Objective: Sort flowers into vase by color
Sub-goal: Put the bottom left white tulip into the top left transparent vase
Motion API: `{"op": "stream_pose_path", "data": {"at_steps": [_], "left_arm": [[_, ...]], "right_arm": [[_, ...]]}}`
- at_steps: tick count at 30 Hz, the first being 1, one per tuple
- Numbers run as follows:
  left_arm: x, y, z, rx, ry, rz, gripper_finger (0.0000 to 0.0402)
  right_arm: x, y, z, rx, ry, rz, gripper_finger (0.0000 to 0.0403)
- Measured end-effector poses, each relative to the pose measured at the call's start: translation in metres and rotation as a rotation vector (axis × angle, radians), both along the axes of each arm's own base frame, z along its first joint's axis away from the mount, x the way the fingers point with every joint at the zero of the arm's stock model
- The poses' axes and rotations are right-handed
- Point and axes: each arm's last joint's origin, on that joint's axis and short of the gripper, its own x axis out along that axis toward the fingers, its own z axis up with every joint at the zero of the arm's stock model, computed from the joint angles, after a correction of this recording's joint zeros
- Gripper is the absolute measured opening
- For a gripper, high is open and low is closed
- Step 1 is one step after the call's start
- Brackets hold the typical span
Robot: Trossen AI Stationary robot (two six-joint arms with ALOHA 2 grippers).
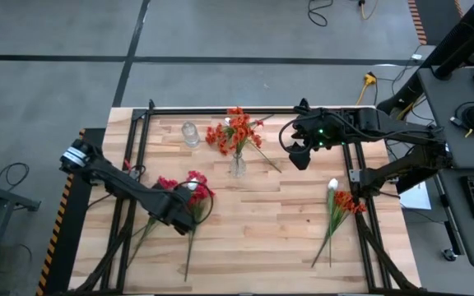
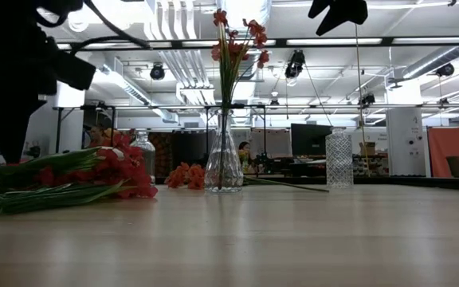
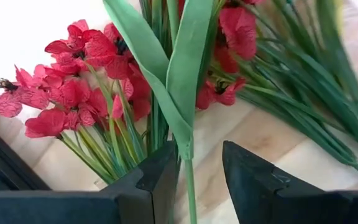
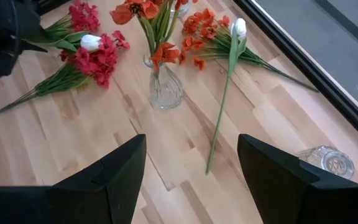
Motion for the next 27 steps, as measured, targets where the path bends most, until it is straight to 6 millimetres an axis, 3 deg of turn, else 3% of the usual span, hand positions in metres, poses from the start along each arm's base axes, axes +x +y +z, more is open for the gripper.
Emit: {"op": "stream_pose_path", "data": {"at_steps": [8, 16, 27], "left_arm": [[0.004, -0.001, -0.016, 0.05, 0.05, -0.003, 0.0119], [0.004, -0.001, -0.016, 0.054, 0.05, -0.003, 0.0114], [0.004, -0.001, -0.017, 0.055, 0.052, -0.004, 0.0036]], "right_arm": [[0.0, 0.0, 0.0, 0.0, -0.006, 0.0, 0.0245], [0.001, 0.0, 0.0, 0.0, -0.007, 0.001, 0.0244], [0.001, 0.0, 0.001, -0.001, -0.012, 0.001, 0.0244]]}}
